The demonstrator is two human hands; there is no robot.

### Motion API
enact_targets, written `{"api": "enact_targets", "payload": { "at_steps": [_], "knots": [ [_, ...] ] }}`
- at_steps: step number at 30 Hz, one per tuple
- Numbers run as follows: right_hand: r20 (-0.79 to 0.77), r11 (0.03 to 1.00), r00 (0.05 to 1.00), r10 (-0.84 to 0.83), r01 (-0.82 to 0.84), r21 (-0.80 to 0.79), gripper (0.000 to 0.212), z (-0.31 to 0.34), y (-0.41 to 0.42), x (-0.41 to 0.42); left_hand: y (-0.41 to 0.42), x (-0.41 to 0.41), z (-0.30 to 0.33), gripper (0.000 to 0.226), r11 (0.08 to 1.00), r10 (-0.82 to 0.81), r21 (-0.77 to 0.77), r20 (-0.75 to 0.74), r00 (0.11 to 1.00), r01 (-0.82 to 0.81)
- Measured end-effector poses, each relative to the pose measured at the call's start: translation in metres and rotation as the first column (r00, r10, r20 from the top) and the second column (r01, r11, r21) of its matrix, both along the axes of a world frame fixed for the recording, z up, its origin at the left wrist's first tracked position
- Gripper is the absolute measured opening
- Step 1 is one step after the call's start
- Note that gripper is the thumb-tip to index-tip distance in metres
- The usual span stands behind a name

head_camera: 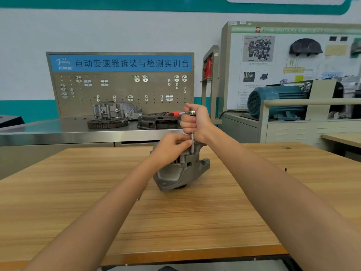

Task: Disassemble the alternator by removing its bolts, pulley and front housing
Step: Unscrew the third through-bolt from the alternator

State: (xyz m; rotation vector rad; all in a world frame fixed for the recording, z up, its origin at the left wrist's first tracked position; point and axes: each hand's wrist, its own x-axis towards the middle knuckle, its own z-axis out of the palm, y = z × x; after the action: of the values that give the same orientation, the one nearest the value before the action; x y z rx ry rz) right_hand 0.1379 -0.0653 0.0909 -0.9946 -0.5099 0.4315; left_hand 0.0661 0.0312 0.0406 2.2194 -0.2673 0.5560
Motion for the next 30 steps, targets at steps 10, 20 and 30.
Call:
{"api": "enact_targets", "payload": {
  "at_steps": [10, 20, 30],
  "knots": [
    [-0.085, 0.994, 0.994, 0.069, -0.062, 0.087, 0.038, -0.004, -0.007, 0.009, -0.01, 0.003, 0.007, 0.019, 0.991, 0.06, -0.115, -0.099, 0.993, -0.071],
    [-0.037, 0.999, 0.999, 0.038, -0.039, -0.035, 0.035, 0.001, 0.001, -0.007, -0.008, 0.002, 0.006, 0.009, 0.957, 0.021, -0.283, -0.169, 0.985, -0.069],
    [0.328, 0.522, 0.497, -0.803, 0.853, -0.015, 0.028, -0.013, 0.026, -0.037, -0.014, 0.0, 0.004, 0.026, 0.977, 0.114, -0.165, -0.113, 0.987, -0.132]
  ]
}}
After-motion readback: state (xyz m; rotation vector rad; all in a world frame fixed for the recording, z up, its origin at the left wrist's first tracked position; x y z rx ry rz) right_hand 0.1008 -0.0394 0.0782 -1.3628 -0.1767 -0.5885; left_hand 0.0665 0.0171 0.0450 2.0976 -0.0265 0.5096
